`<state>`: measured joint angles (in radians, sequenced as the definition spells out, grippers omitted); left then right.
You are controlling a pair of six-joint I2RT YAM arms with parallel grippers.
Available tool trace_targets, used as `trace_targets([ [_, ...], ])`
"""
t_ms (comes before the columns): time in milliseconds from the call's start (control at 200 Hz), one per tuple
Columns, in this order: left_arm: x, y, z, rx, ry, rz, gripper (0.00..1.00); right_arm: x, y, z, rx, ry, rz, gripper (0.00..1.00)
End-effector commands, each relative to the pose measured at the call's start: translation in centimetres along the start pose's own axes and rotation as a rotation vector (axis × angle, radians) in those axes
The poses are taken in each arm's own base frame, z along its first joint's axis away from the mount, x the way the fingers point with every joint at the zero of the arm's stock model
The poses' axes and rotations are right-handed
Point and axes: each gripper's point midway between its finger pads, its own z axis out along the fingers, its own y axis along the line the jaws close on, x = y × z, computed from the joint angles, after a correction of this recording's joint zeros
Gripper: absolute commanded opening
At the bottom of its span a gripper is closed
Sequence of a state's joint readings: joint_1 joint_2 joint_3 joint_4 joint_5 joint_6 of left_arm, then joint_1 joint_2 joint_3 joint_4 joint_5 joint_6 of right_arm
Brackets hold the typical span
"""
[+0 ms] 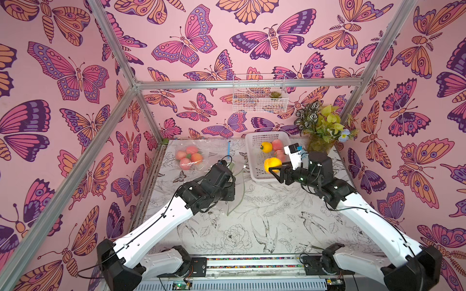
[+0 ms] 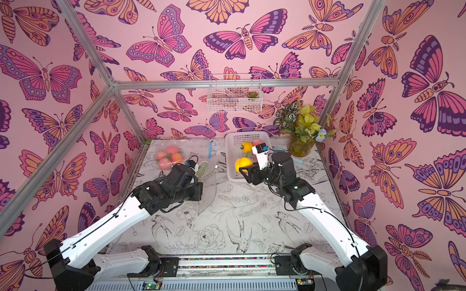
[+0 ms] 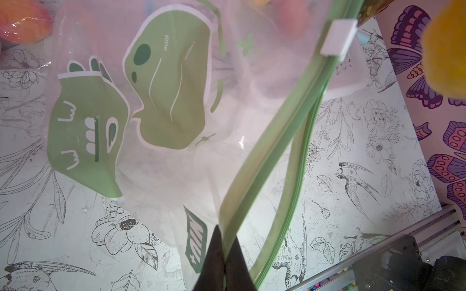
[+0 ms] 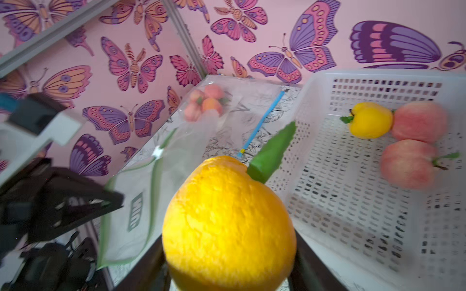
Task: Place the peach in a zip-top bag and seal the zipper
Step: Place the peach in the zipper food storage bag.
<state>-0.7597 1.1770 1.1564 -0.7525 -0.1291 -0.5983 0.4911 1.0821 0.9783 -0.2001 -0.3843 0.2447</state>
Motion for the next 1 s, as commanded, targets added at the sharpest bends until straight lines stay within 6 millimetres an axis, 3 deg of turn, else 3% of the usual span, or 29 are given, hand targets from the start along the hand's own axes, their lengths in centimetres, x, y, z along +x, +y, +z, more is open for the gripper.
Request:
trace_targets([
  [0,-0.3,0.1,0.6,-0.008,-0.021,-0.062,0.00,2.0,3.1,-0.8,-0.100,0.061,-0.019,0.59],
  [215,-0.3,-0.7,1.2,0.018,-0.004,-0.099,0.00,4.0,8.7,-0.8,-0.262,0.100,-0.059,0.58],
  [396,-0.3,-1.8,1.3,0.066,0.018,-0.098,0.00,5.6,10.9,0.7,-0.327,0.145,-0.062,0.57],
  [781,-0.5,-3.0,-0.2,0.146,0.020,-0.094,0.00,7.2,11.2,4.0,-0.343,0.204,-0.035,0.56],
  [996,-0.4,-3.6,-0.9,0.193,0.016,-0.078,0.00,8.5,9.1,5.4,-0.233,0.255,-0.036,0.56],
])
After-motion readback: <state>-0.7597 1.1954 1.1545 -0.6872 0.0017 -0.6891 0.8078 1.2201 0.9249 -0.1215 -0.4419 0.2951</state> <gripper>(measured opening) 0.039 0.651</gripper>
